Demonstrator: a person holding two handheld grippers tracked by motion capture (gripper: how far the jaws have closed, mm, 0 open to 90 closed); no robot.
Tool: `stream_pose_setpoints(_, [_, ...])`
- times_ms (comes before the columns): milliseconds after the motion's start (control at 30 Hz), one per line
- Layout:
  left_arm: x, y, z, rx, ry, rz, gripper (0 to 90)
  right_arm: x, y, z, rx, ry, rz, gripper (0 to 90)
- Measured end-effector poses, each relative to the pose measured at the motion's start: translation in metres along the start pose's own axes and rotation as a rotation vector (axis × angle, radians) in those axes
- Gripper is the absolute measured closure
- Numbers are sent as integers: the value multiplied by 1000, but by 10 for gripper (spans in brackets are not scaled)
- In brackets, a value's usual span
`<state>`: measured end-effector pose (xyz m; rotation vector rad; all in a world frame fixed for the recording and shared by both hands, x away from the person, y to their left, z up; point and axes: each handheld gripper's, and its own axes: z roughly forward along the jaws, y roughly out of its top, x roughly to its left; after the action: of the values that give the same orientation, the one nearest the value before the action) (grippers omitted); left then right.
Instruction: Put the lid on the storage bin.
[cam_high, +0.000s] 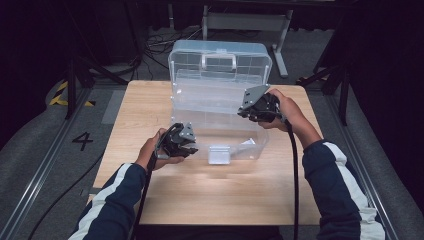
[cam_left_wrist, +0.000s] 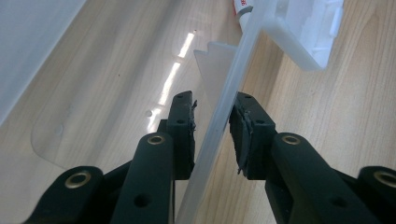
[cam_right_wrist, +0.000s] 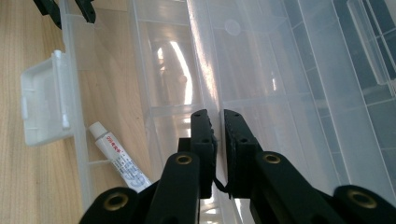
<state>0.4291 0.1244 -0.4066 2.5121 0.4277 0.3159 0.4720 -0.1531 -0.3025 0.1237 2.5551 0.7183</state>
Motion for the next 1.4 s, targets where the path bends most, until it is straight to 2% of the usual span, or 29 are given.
stream_pose_setpoints(133, [-1, 0, -2, -12, 6, 2, 714, 2, -2, 0, -4, -5, 7, 839])
stream_pose_setpoints(200, [-4, 1, -5, -18, 27, 19, 713, 3, -3, -1, -4, -4, 7, 838])
stream_pose_setpoints(267, [-5, 1, -10, -52, 20, 14, 692, 5, -3, -1, -2, 1, 9, 838])
stream_pose_setpoints(367, [-7, -2, -18, -61, 53, 6, 664, 6, -3, -1, -3, 1, 8, 835])
stream_pose_setpoints(500, [-6, -7, -28, -96, 54, -12, 675, 7, -4, -1, -4, -5, 3, 829])
stream_pose_setpoints(600, [-4, -10, -36, -116, 53, -17, 690, 7, -5, -1, -8, -6, 16, 827])
stream_pose_setpoints(667, [-3, -12, -41, -125, 67, -22, 696, 7, -5, -1, -12, -9, 12, 826])
stream_pose_setpoints(767, [-1, -17, -49, -152, 68, -40, 729, 7, -6, 0, -19, -7, 21, 820])
stream_pose_setpoints(1233, [5, -37, -65, -181, 111, -85, 855, 8, -7, 0, -29, -15, 30, 809])
stream_pose_setpoints(1400, [13, -48, -78, -209, 138, -132, 892, 8, -7, 0, -31, -18, 33, 807])
